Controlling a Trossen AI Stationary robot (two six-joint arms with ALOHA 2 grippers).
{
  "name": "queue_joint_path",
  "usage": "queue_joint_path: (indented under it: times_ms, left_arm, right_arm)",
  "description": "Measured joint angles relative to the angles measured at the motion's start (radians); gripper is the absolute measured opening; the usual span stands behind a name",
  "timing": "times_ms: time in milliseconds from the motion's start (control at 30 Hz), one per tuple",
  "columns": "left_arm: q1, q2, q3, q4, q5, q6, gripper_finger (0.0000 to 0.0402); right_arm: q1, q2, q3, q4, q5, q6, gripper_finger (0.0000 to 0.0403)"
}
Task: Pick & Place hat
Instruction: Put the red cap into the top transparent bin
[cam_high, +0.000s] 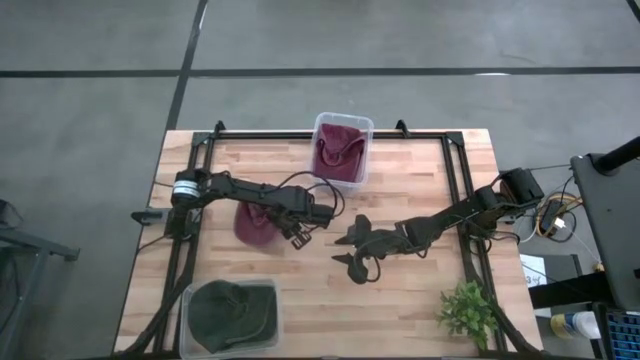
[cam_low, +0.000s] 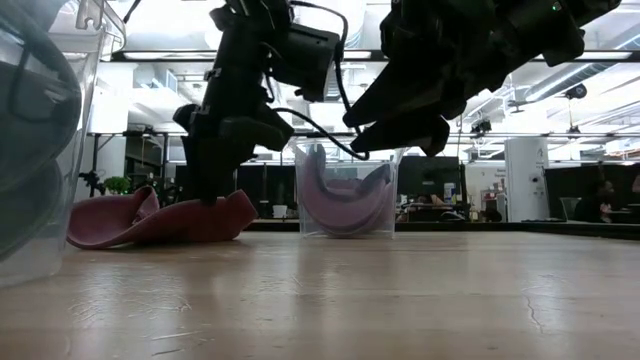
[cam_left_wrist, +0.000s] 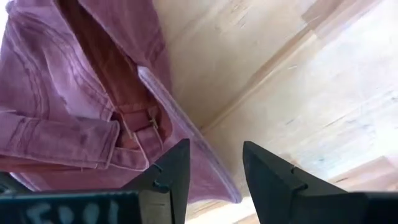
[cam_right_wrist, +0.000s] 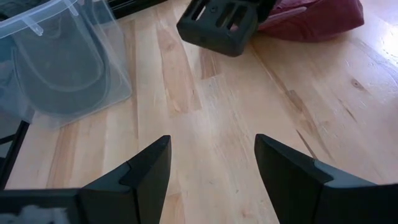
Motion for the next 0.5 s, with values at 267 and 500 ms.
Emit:
queue_joint_path:
  times_ms: [267,500]
  left_arm:
    - [0.005,0.0,-0.075,0.029,-0.001,0.053,0.0139]
    - [0.007,0.0,-0.085,0.036,-0.001,0.077,0.0048]
  right_arm:
    - [0.0,0.0,0.0,0.001,0.0,0.0,0.0224]
    - [0.0,0.0,0.0,0.002,0.0,0.002,0.0224]
